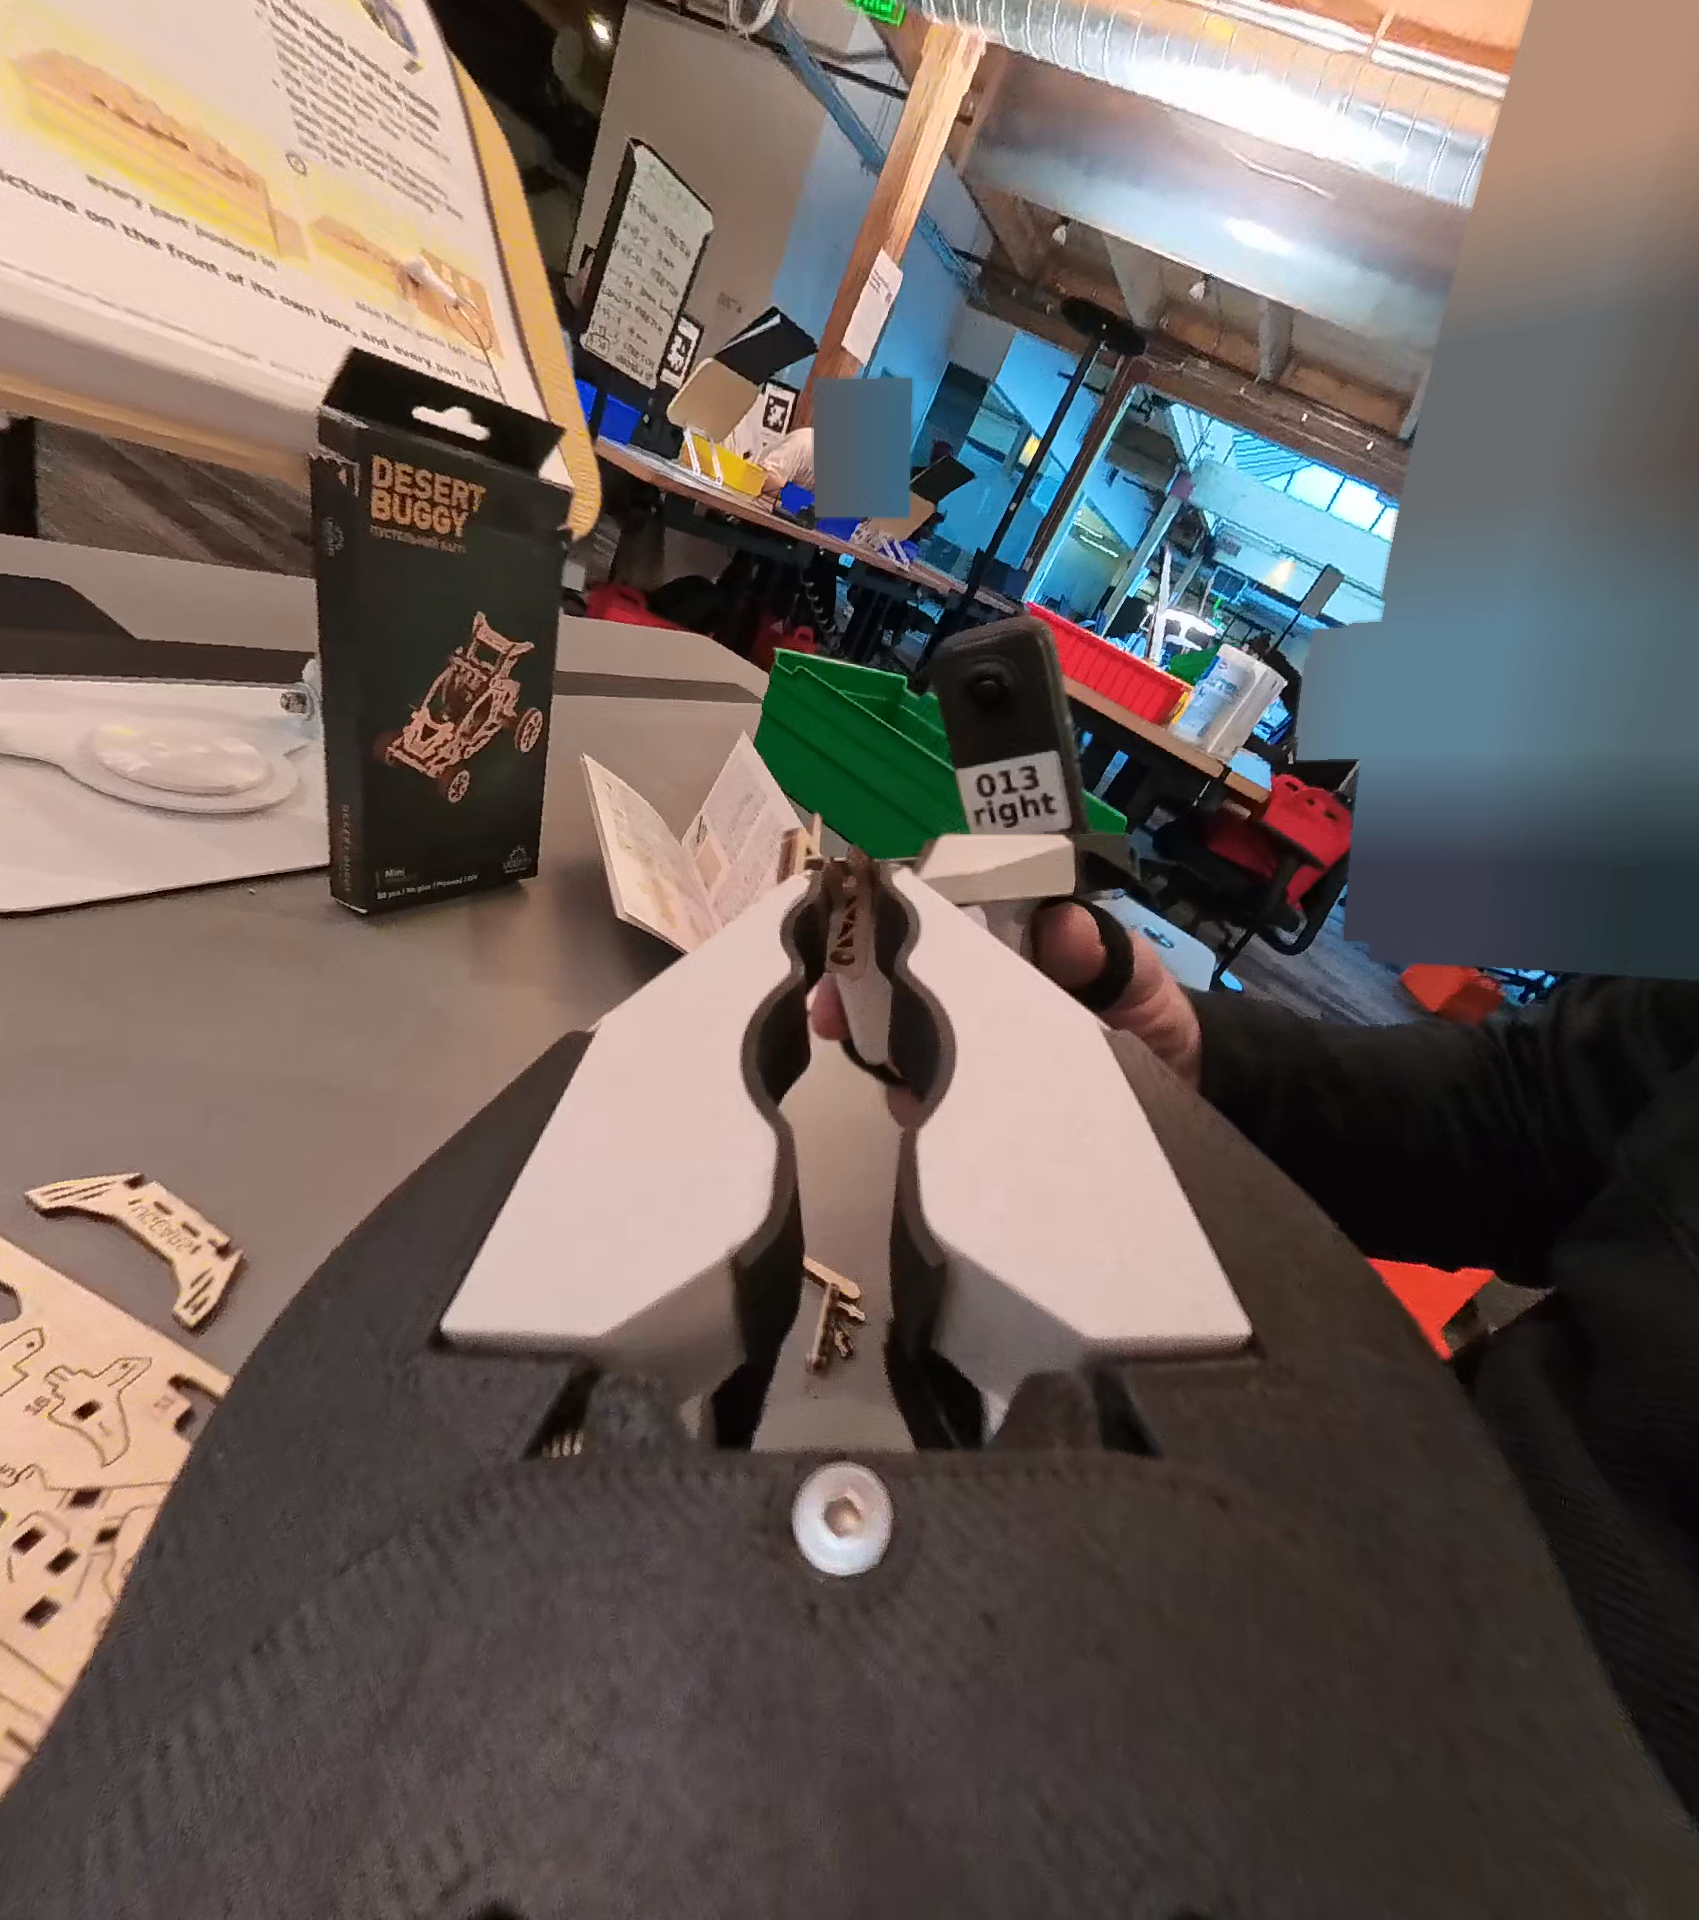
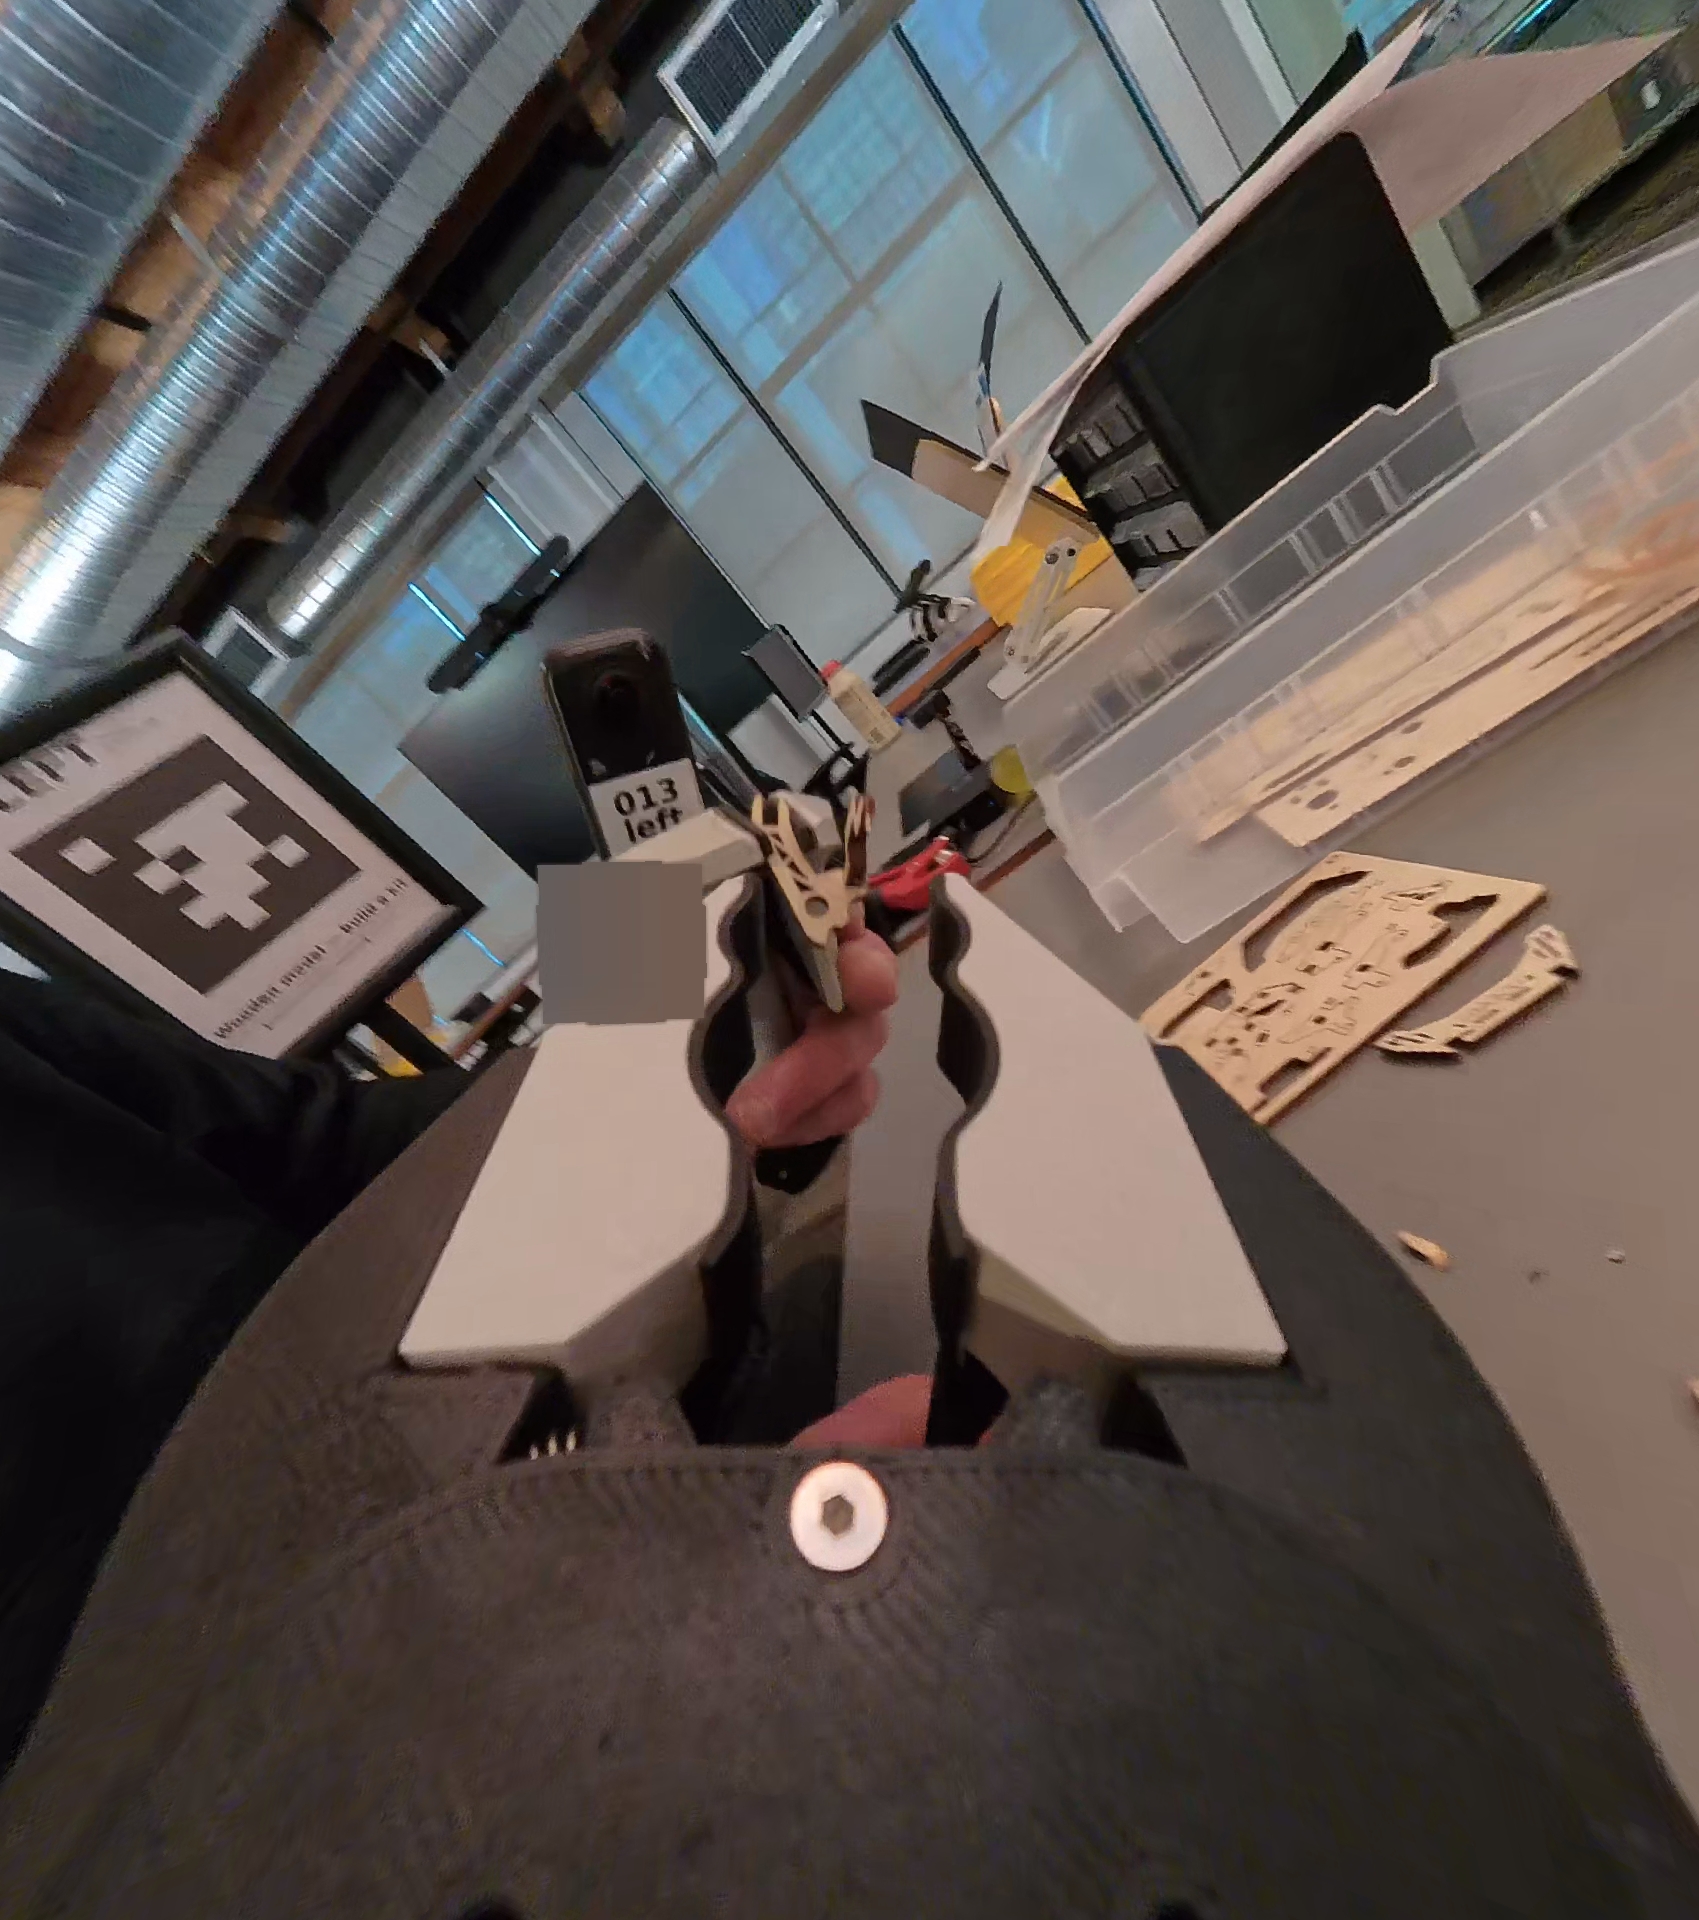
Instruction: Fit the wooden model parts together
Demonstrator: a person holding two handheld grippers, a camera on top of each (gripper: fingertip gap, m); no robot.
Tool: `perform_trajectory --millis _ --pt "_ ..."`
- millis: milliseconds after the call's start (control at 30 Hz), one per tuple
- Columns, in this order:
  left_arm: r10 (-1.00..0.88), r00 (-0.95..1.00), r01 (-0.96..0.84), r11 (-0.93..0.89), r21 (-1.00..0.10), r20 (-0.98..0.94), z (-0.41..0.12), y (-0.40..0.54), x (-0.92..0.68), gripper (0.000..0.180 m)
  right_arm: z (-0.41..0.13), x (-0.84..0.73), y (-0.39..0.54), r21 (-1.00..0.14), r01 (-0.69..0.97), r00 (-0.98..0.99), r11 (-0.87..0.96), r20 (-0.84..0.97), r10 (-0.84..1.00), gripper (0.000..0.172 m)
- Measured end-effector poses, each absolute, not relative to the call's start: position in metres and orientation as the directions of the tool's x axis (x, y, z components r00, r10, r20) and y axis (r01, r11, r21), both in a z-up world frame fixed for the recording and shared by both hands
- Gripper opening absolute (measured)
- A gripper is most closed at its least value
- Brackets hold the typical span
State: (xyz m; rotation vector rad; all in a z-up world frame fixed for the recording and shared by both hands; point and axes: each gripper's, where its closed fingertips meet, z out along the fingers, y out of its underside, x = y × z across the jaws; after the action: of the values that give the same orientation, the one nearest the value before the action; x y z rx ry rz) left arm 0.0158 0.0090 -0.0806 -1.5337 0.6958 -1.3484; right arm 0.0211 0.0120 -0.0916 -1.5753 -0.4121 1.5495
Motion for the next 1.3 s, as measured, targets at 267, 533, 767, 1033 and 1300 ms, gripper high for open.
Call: perform_trajectory --millis 267,533,767,1033,1300 --pt "-0.753 0.355 0.091 -0.562 -0.822 0.554 -0.114 0.021 -0.013 0.006 -0.178 0.041 0.004 -0.845 0.369 0.434 -0.388 -0.212 0.875 0.034" --pt "-0.705 0.412 0.054 -0.613 -0.788 0.577 -0.140 0.024 -0.030 0.006 -0.246 0.022 -0.005 -0.613 0.744 0.346 -0.267 0.011 0.938 0.035" --pt "-0.679 0.370 0.070 -0.661 -0.748 0.634 -0.148 0.023 -0.029 0.006 -0.255 0.021 -0.001 -0.587 0.752 0.386 -0.300 0.022 0.922 0.015" --pt "-0.637 0.361 0.096 -0.701 -0.707 0.681 -0.157 0.027 -0.031 0.006 -0.244 0.025 0.003 -0.429 0.901 0.184 0.069 0.521 0.833 0.015" --pt "-0.633 0.360 0.081 -0.710 -0.699 0.685 -0.160 0.024 -0.029 0.007 -0.229 0.015 -0.032 -0.492 0.863 0.140 0.113 0.448 0.883 0.027"
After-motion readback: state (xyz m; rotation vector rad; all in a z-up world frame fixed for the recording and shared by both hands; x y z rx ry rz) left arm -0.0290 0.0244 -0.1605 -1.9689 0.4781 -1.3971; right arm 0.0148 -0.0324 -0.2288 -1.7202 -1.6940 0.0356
